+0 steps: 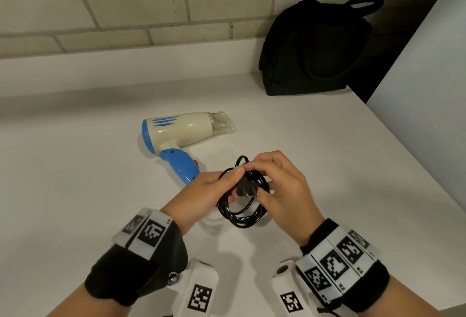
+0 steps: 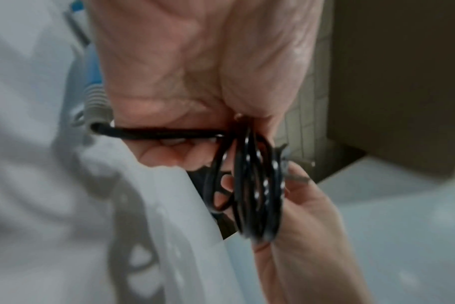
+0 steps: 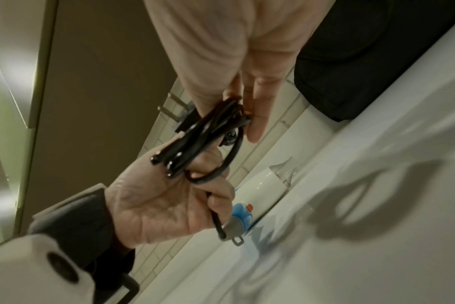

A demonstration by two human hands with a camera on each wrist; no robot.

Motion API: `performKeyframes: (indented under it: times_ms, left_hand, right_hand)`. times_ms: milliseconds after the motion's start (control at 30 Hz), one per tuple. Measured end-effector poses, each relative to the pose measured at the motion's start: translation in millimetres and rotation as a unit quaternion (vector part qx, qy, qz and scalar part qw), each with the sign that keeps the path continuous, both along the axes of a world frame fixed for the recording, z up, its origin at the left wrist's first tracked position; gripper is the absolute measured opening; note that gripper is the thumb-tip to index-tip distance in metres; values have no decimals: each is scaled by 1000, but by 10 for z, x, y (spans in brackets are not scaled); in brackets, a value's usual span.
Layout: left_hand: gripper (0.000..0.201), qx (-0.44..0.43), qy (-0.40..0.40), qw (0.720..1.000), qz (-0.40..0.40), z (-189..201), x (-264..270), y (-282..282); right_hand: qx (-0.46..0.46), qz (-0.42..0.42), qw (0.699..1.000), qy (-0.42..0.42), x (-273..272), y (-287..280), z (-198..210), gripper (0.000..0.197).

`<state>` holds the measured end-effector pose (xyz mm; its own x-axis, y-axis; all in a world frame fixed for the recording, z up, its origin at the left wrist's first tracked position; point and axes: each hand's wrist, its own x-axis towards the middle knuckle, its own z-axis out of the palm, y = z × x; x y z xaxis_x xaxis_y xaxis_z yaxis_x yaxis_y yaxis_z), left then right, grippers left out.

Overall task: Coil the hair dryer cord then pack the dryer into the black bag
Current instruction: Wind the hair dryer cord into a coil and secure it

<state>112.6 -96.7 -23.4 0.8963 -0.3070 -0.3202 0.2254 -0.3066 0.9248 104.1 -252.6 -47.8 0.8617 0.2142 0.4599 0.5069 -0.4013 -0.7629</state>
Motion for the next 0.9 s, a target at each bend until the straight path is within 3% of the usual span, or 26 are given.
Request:
performKeyframes:
  times_ms: [33,100,167,233,333,433,500,600,667,767,867,900]
  left_hand:
    - [60,20,-35,999,12,-15,-6,-26]
    - [35,31,-96,994,45,-40,-21,-64]
    - [14,9,-108,992,59,-59,-17,-74]
    - [15,4,-125,992,36,-80,-14,-58]
    - [23,9,-147,989,-10,-69,-32,-37]
    - [22,0,-131,990,-44,-55,-78,-44]
    - [25,31,-151,986,-69,-66,-109,-79]
    - [20,109,-177,977,-54,-82,-101,-106]
    - [29,144,-171,974,-26,-92,-67,-137]
    - [29,199,-204,957,-55,-87,-19,-167]
    - [33,216,-177,957,-75,81,-34,-199]
    - [32,249,-228,937,-87,48,0,-219]
  right_hand:
    - [17,-10,1000,11,4,-3,-9,30]
    - [41,-34,998,37,-4,-9,-16,30]
    - [49,-54,995,71,-15,0,-6,26]
    - [42,-61,993,96,-18,16,11,19]
    - [27,-58,994,87,-16,23,37,25]
    - [8,-52,992,116,16,22,79,11]
    - [-25,-55,990,130,34,36,90,17]
    - [-89,-47,993,62,44,67,117,37]
    - [-130,-24,991,4,37,65,151,33]
    - [-183,-19,981,-56,49,56,207,23]
    - [-166,15,984,-61,34,78,230,17]
    - [-142,35,988,-49,22,84,220,18]
